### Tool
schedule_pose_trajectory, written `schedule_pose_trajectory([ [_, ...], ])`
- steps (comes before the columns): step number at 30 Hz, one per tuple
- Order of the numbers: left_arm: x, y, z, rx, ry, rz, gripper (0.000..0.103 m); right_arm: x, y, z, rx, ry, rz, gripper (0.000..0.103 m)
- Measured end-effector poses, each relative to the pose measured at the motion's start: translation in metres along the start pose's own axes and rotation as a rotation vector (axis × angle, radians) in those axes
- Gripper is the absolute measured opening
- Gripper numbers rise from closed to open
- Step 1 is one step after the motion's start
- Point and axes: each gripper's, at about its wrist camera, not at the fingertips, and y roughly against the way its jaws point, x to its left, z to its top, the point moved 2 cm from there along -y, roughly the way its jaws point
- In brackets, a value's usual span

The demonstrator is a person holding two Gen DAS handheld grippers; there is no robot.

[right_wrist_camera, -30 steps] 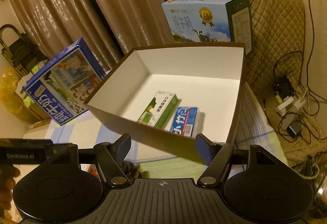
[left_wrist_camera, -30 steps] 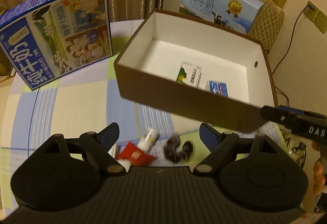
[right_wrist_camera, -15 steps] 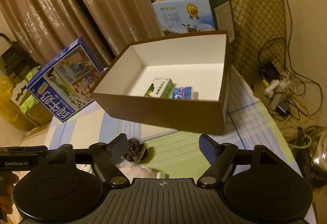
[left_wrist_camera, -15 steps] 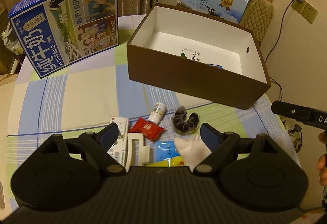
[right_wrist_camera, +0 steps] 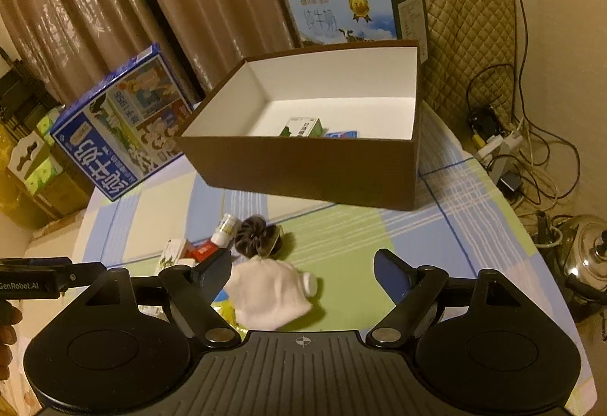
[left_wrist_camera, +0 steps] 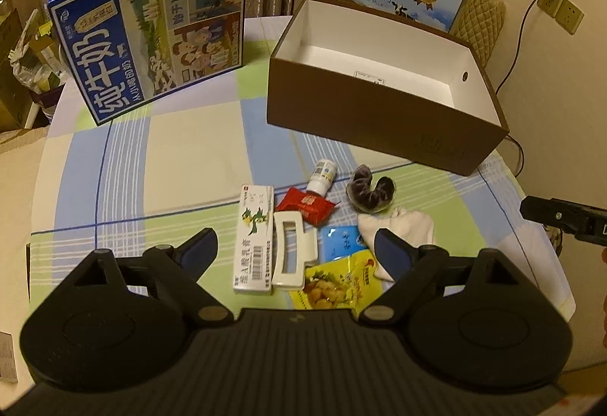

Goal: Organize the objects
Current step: 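Move both tools back over the remaining items on the table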

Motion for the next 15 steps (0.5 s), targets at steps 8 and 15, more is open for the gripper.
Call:
schedule_pose_trajectory([
  [8, 0.016, -0.001, -0.012, 0.020, -0.010, 0.011, 0.087, 0.018, -0.006, -0.018, 0.036, 0.049, -0.009, 0.080],
  [15, 0.029, -0.008, -0.025, 0.057, 0.001, 0.026, 0.087, 0.031, -0.019, -0.032, 0.084, 0.084, 0.005, 0.080],
])
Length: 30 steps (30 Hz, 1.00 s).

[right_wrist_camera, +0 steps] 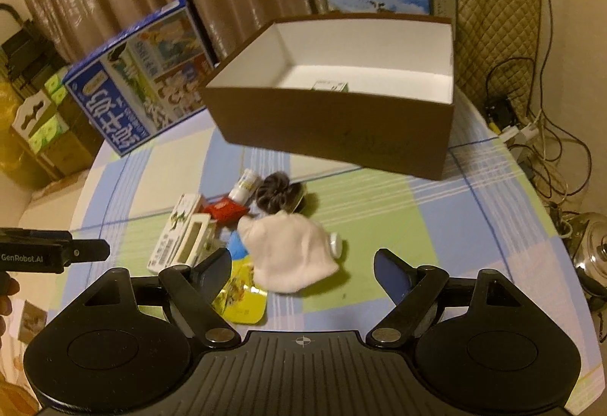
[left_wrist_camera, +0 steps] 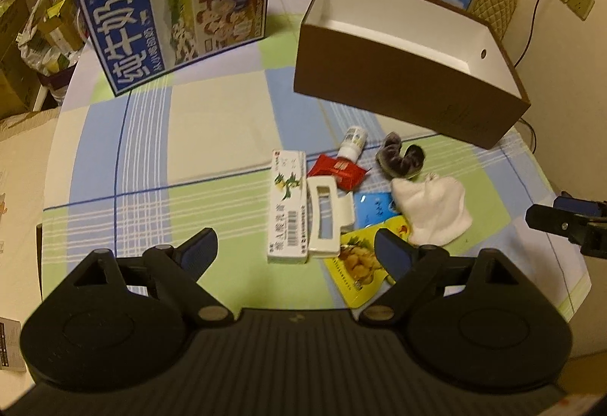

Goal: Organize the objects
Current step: 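Move both tools back over the remaining items on the table, then grasp the white cloth with the right gripper while the left gripper grasps the white-green ointment box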

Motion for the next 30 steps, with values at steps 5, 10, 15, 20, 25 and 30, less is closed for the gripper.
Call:
schedule_pose_trajectory([
  [5, 0.006, -0.005, -0.005, 0.013, 0.011, 0.001, 0.087, 0.007, -0.010, -0.004, 0.018, 0.021, 0.016, 0.080],
  [10, 0.012, -0.013, -0.008, 0.030, 0.031, 0.010, 0.087, 0.010, -0.023, -0.008, 0.043, 0.026, 0.022, 0.079],
  [15, 0.017, -0.021, -0.012, 0.049, 0.046, 0.022, 0.087, 0.009, -0.035, -0.009, 0.053, 0.018, 0.033, 0.079],
  [20, 0.020, -0.028, -0.014, 0.063, 0.056, 0.031, 0.087, 0.010, -0.050, -0.009, 0.055, 0.046, 0.036, 0.079],
  [25, 0.021, -0.038, -0.017, 0.076, 0.063, 0.040, 0.087, 0.013, -0.066, -0.007, 0.048, 0.088, 0.035, 0.076],
  [30, 0.024, -0.045, -0.018, 0.082, 0.071, 0.049, 0.087, 0.015, -0.079, -0.004, 0.046, 0.123, 0.028, 0.073],
])
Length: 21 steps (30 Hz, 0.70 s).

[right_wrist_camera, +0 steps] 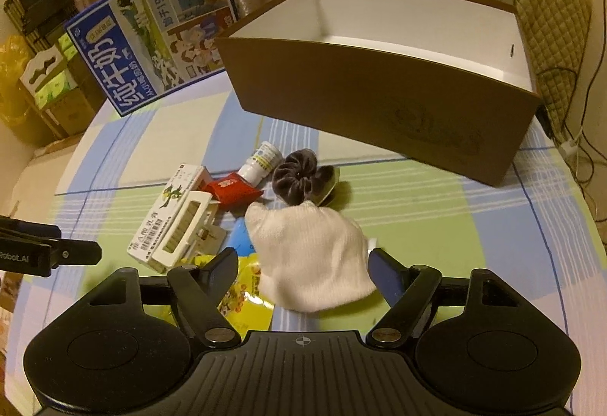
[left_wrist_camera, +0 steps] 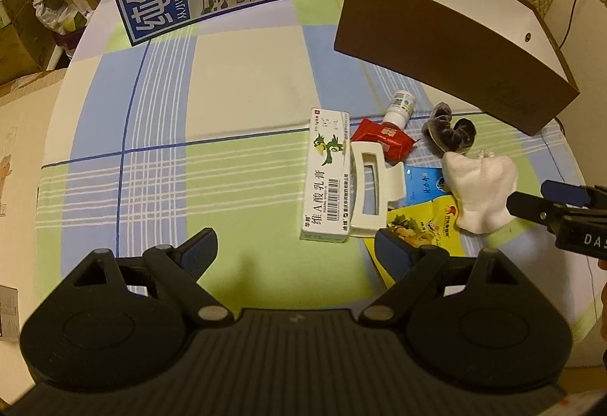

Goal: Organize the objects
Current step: 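Grasp the white cloth with the right gripper while the left gripper grasps the white-green ointment box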

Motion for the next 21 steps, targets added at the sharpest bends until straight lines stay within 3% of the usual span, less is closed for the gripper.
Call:
schedule_pose_trajectory([
  [7, -0.001, -0.009, 0.001, 0.009, -0.006, 0.021, 0.087, -0.001, -0.022, 0.005, 0.006, 0.042, -0.015, 0.071],
  [15, -0.002, -0.016, 0.002, 0.018, -0.012, 0.033, 0.087, 0.008, -0.043, 0.000, 0.004, 0.134, -0.049, 0.058],
  [21, -0.002, -0.018, 0.003, 0.019, -0.012, 0.034, 0.087, 0.013, -0.039, -0.002, -0.028, 0.204, -0.036, 0.031],
])
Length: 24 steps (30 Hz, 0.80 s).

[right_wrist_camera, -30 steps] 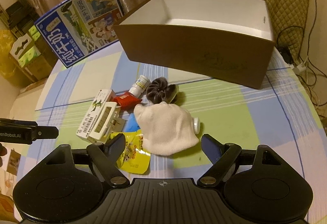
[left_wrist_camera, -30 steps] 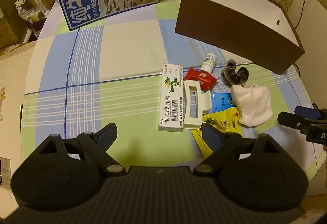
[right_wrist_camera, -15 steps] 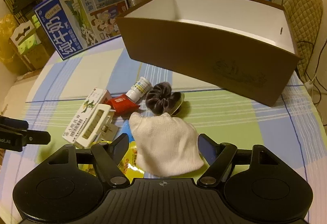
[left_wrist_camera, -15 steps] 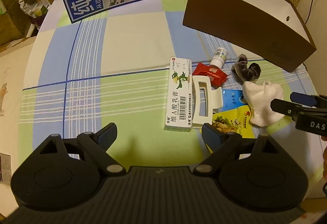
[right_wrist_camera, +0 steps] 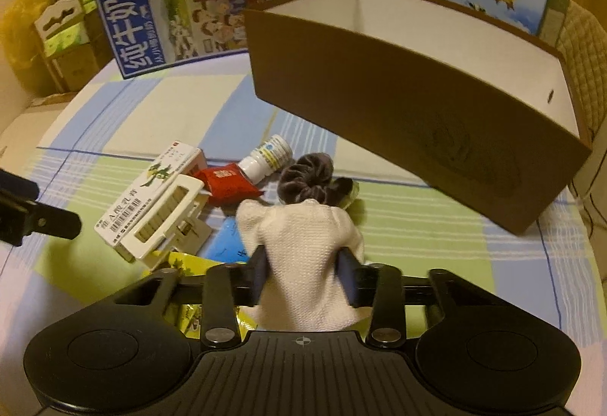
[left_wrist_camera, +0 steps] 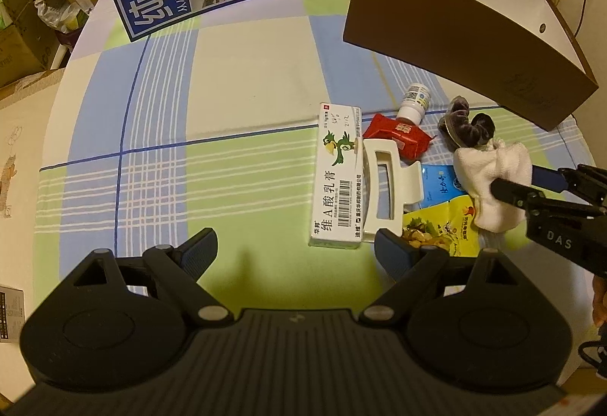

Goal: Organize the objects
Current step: 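Grasp the white cloth with the right gripper while the left gripper grasps the white-green ointment box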

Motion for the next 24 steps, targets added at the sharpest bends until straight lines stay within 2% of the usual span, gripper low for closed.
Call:
schedule_pose_trajectory([
  [2, 0.001, -0.001, 0.000, -0.001, 0.000, 0.000, 0.087, 0.000, 0.005, 0.002, -0.013, -0.002, 0.010, 0.025],
  [9, 0.003, -0.013, 0.007, -0.003, -0.011, 0.002, 0.087, -0.014, 0.037, 0.014, -0.085, -0.138, 0.085, 0.024],
  [19, -0.008, -0.041, 0.030, -0.016, -0.080, -0.022, 0.085, -0.054, 0.069, 0.006, -0.114, -0.293, 0.006, 0.024],
  [24, -0.012, -0.059, 0.037, 0.011, -0.098, -0.038, 0.080, -0.074, 0.078, -0.002, -0.115, -0.351, -0.033, 0.024],
])
